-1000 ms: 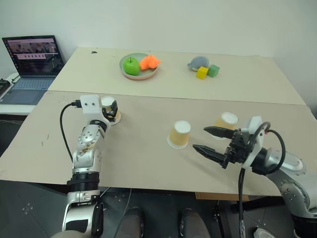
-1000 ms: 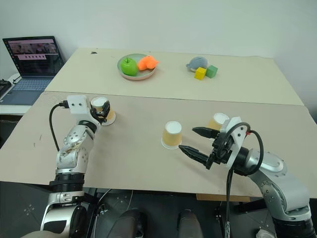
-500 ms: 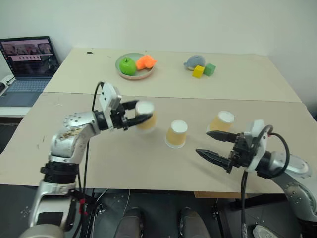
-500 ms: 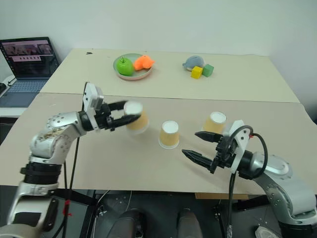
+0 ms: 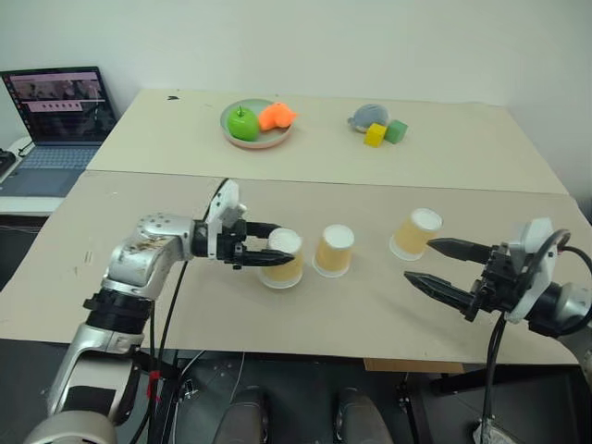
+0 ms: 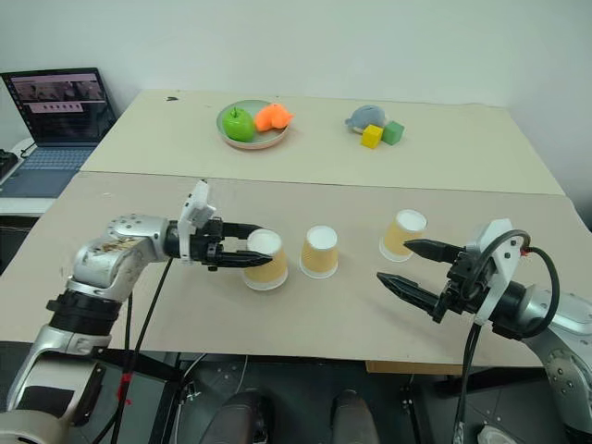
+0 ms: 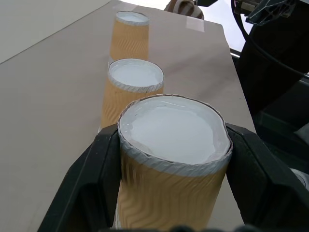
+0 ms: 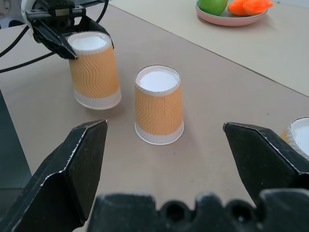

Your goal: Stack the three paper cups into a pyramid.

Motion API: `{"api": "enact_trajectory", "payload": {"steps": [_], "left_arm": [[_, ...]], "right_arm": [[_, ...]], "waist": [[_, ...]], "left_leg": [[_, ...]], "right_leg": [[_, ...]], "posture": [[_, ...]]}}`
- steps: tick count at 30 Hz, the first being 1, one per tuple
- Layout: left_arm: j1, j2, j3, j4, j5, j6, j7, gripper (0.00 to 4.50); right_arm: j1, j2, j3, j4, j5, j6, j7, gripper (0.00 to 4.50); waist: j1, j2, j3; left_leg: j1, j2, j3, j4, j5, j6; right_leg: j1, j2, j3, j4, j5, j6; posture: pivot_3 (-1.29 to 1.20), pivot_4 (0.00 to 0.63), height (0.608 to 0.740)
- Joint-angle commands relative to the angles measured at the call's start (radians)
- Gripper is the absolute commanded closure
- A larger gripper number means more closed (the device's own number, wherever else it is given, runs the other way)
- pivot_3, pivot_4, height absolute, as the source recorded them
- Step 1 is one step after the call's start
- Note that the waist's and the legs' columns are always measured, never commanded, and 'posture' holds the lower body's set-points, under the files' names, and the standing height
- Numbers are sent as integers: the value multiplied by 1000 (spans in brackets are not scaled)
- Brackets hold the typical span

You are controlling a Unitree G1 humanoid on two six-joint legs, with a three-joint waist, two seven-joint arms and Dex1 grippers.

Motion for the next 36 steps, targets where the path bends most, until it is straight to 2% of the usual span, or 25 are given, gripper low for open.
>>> {"api": "enact_trajectory", "payload": {"steps": [1, 6, 12, 36], "left_arm": [[-47, -37, 15, 48, 37, -98, 16, 1851], [-104, -77, 32, 166, 87, -205, 47, 1851], [-132, -71, 44, 230, 105, -244, 21, 1851], [-109, -150, 43, 292, 145, -271, 76, 1851]], "right_arm": [[1, 1, -31, -43, 25, 1, -16, 0], [3, 1, -35, -55, 30, 2, -32, 0], [1, 2, -39, -59, 36, 1, -46, 0], [5, -7, -44, -60, 47, -7, -67, 0]], "waist": [[0, 0, 0], [0, 0, 0], [-1, 0, 0], [0, 0, 0]], "left_leg": [[0, 0, 0, 0, 0, 0], [0, 0, 0, 0, 0, 0], [0, 0, 0, 0, 0, 0], [0, 0, 0, 0, 0, 0]], "right_leg": [[0, 0, 0, 0, 0, 0], [0, 0, 0, 0, 0, 0], [0, 0, 0, 0, 0, 0], [0, 0, 0, 0, 0, 0]], "posture": [[0, 150, 678], [0, 150, 678], [0, 150, 678], [0, 150, 678]]}}
